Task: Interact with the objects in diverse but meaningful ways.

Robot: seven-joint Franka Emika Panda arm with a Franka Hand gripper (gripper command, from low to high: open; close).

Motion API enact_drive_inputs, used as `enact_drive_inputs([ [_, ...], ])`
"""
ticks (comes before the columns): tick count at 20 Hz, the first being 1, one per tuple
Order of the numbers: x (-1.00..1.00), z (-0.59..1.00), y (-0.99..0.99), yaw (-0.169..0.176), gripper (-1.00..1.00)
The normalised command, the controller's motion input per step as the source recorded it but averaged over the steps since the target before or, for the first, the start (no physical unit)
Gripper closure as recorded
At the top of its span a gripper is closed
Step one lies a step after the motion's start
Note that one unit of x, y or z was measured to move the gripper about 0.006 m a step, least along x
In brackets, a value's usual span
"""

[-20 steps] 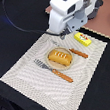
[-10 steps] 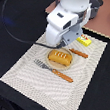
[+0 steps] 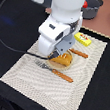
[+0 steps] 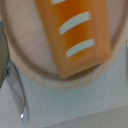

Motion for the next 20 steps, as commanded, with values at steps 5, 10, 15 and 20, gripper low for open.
enact_drive_inputs([
  [5, 0.75, 0.0, 0.0, 0.039, -1.0],
  [10, 0.61, 0.0, 0.08, 0.085, -1.0],
  [15, 0.39, 0.0, 0.03, 0.122, -1.0],
  [20, 0.01, -0.01, 0.0, 0.158, -1.0],
])
